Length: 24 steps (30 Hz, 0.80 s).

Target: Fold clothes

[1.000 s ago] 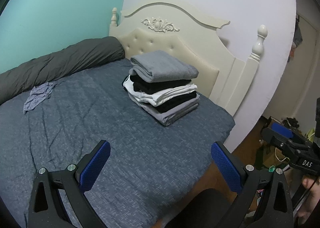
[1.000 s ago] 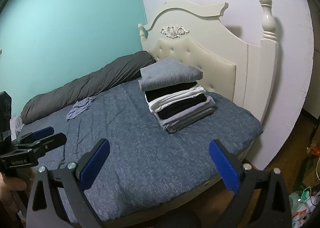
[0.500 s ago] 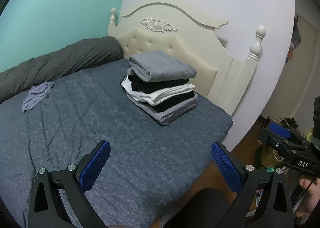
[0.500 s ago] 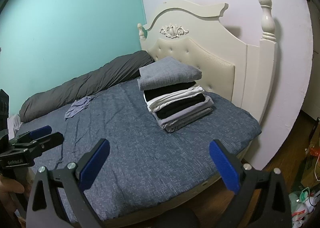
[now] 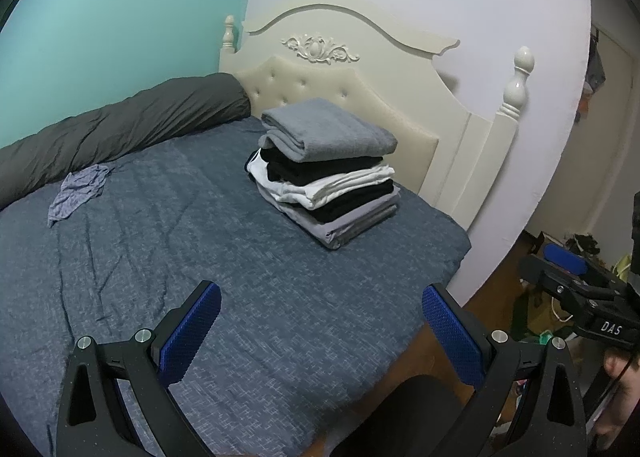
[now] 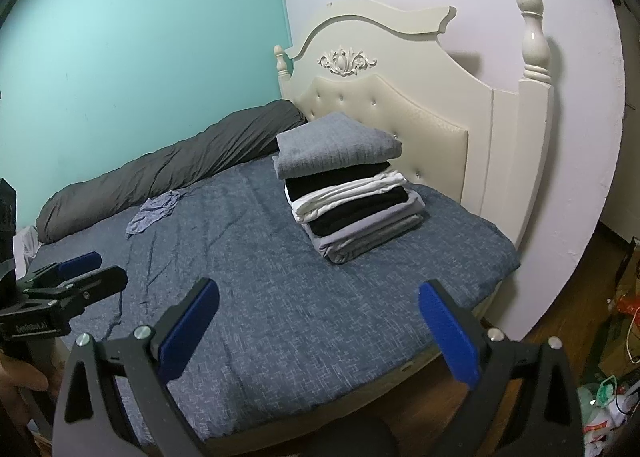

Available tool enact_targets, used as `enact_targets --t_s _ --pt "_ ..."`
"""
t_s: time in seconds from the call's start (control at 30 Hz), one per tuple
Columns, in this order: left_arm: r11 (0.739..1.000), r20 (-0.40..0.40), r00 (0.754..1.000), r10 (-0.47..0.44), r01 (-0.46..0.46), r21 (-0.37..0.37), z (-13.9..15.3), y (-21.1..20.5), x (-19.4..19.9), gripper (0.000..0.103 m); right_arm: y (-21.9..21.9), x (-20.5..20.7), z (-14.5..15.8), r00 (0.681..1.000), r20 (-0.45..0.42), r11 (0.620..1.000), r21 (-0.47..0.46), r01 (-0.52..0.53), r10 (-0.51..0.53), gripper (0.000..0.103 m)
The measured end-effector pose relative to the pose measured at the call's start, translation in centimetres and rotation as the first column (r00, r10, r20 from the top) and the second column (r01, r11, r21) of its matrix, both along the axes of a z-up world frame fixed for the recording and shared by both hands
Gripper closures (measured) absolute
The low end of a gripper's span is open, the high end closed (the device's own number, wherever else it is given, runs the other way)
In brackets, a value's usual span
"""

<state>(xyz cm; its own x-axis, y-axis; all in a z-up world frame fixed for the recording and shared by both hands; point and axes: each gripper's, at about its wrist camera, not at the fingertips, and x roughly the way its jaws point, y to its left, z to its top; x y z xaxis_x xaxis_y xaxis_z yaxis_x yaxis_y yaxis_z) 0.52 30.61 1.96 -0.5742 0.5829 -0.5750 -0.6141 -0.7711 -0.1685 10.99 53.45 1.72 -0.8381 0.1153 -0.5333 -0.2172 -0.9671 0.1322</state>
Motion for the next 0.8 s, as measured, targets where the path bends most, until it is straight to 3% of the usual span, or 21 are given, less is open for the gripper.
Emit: enact_targets --t_s 0.8 --pt "1.0 -0.004 1.0 -0.012 0.012 -0.013 0.09 0.28 0.67 0.0 -0.14 1.04 0.0 1.0 -0.002 1.0 0.002 0.025 -0.025 0.0"
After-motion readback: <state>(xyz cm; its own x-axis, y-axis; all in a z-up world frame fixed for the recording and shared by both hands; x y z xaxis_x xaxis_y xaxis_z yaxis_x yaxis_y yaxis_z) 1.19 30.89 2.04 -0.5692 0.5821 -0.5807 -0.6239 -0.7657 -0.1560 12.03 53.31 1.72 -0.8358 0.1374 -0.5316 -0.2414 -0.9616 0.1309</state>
